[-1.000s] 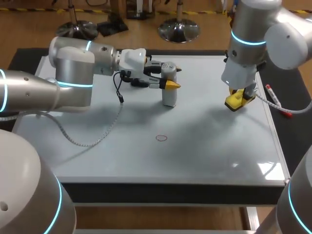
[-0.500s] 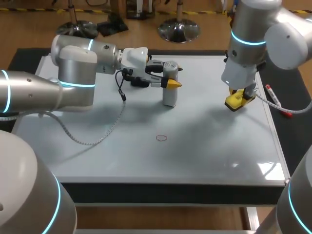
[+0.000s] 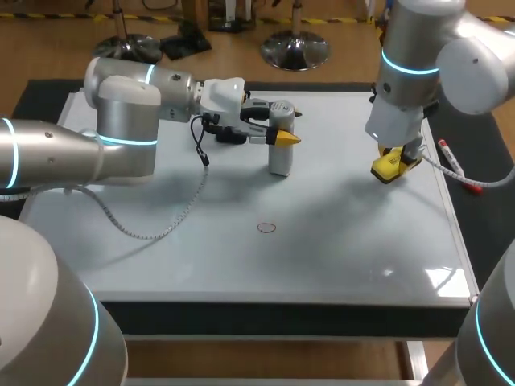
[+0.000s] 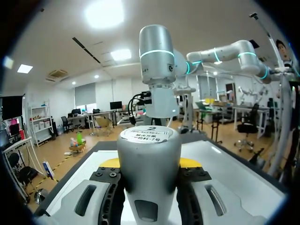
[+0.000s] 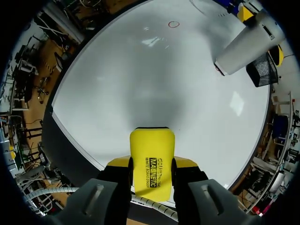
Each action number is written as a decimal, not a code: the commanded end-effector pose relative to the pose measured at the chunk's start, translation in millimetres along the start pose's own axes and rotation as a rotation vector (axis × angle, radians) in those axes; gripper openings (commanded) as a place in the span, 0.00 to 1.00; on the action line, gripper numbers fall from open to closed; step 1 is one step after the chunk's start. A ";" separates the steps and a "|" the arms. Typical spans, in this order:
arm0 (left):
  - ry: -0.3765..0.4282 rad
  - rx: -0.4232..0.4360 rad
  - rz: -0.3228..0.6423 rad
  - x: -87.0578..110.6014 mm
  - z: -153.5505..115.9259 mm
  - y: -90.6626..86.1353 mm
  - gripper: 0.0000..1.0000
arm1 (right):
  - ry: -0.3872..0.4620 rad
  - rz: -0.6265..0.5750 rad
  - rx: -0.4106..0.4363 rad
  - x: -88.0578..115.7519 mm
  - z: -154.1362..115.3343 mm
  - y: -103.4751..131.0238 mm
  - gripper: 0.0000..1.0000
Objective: Pick up the inspection probe, press it on each red-marked spot on the whiteboard one by one, put down the probe, pick up the eraser, and wipe off all the red marks.
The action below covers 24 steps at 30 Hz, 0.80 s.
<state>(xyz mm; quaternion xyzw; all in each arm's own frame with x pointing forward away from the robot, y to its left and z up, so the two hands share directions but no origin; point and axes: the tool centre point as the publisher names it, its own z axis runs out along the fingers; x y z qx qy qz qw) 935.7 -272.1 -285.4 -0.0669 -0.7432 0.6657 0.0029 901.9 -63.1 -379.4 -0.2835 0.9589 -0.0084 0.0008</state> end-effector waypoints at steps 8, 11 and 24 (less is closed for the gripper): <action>0.001 0.000 0.000 -0.9 0.1 1.5 0.00 | 0.002 -0.001 0.003 -0.4 -0.3 -0.5 0.00; 0.001 0.000 0.000 -0.9 0.1 1.5 0.00 | 0.002 -0.001 0.003 -0.4 -0.3 -0.5 0.00; 0.097 0.017 0.012 -9.4 1.4 -16.1 0.00 | 0.002 -0.001 0.003 -0.4 -0.3 -0.5 0.00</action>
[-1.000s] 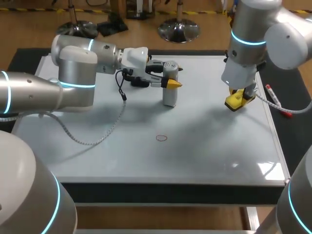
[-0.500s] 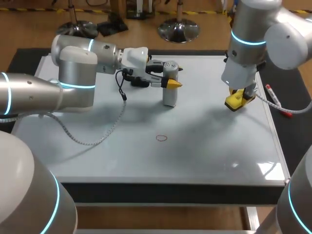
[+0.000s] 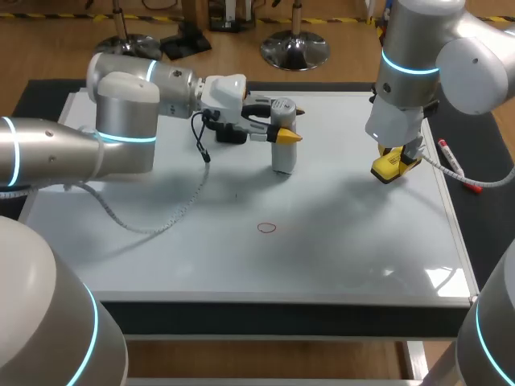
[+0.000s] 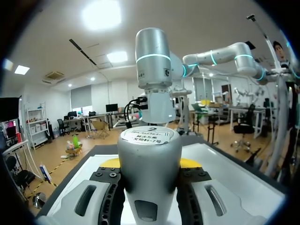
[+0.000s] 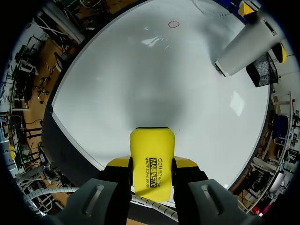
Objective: Pick up the inspection probe, press it on each red-marked spot on the whiteboard one by one, put down the probe, pick up the eraser, and wipe off all the red marks.
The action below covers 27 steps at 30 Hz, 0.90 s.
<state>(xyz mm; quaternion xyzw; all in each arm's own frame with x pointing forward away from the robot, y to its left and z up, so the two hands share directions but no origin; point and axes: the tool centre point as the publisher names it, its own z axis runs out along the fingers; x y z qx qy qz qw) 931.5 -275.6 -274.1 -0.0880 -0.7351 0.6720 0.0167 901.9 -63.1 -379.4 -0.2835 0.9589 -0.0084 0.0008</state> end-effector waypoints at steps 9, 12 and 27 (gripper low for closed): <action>0.154 -0.005 0.023 -40.6 -3.6 -17.9 0.00 | 0.002 -0.001 0.003 -0.4 -0.3 -0.5 0.00; 0.183 -0.004 0.029 -51.9 -5.3 -24.6 0.00 | 0.002 -0.001 0.003 -0.4 -0.3 -0.5 0.00; 0.362 -0.019 0.051 -102.0 -12.3 -48.5 0.00 | 0.002 -0.001 0.003 -0.4 -0.3 -0.5 0.00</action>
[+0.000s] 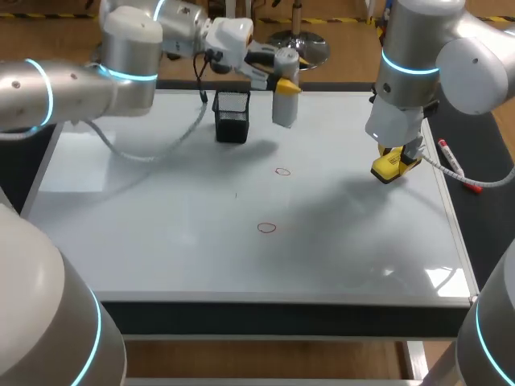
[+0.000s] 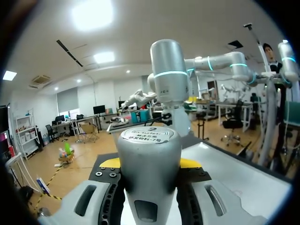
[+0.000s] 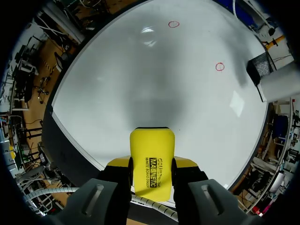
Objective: Pick up the inspection probe, press it on each red-marked spot on the whiteboard one by one, put down the probe, pick up the eraser, and wipe off all the red marks.
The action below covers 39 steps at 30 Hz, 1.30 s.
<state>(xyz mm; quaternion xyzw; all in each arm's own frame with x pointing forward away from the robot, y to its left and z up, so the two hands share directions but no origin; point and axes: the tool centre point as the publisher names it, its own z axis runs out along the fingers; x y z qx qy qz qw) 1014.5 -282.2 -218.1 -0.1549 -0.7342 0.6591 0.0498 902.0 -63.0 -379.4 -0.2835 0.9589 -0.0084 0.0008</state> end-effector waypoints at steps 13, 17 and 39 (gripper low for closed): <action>0.317 0.020 -0.026 -39.7 -7.8 -0.8 0.00 | 0.002 -0.001 0.003 -0.3 -0.4 -0.5 0.00; 0.336 0.018 -0.032 -46.9 -9.7 3.0 0.00 | 0.002 -0.001 0.003 -0.3 -0.4 -0.5 0.00; 0.338 0.014 -0.043 -65.9 -13.3 10.3 0.00 | 0.002 -0.001 0.003 -0.3 -0.4 -0.5 0.00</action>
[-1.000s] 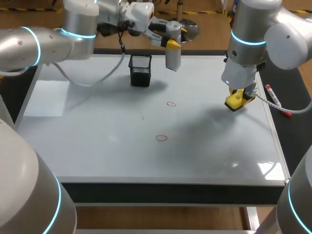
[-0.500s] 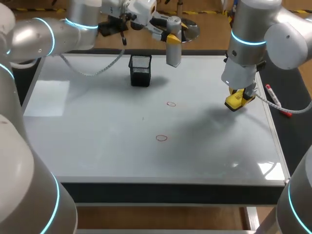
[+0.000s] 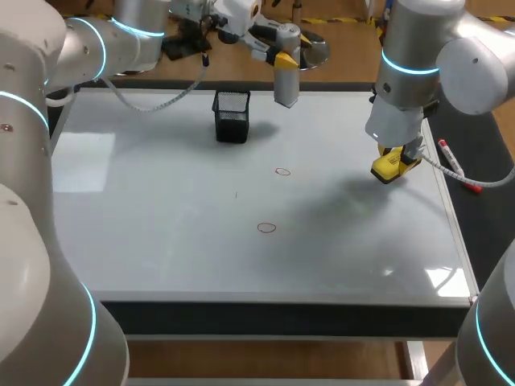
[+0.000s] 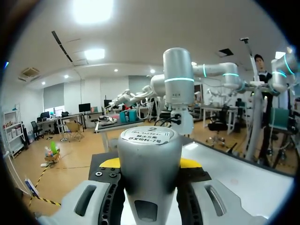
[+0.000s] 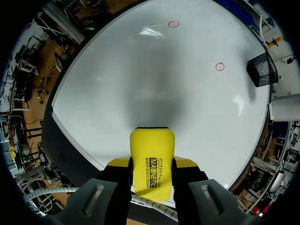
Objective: Pick up the inspection probe, press it on each red-marked spot on the whiteboard one by one, put down the probe, pick up the eraser, and wipe off all the red marks.
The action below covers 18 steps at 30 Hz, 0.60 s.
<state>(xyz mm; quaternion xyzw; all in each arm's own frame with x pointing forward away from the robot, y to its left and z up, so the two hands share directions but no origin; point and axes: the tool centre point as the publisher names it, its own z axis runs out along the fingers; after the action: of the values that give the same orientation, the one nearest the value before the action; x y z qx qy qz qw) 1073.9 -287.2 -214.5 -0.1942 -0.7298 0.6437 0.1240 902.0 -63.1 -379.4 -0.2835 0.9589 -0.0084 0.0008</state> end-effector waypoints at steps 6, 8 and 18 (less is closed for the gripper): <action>0.179 0.018 -0.005 -11.7 -2.0 8.7 0.00 | 0.002 -0.001 0.003 -0.3 -0.4 -0.5 0.00; 0.182 0.020 -0.007 -12.5 -1.1 8.5 0.00 | 0.002 -0.001 0.003 -0.3 -0.4 -0.5 0.00; 0.183 0.021 -0.007 -12.9 -0.9 8.2 0.00 | 0.002 -0.001 0.003 -0.3 -0.4 -0.5 0.00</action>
<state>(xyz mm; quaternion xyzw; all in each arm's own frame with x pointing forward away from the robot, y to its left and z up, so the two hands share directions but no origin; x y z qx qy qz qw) 1078.9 -290.7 -218.8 -0.1800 -0.7290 0.6502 0.1153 902.0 -63.0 -379.4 -0.2835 0.9589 -0.0085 0.0008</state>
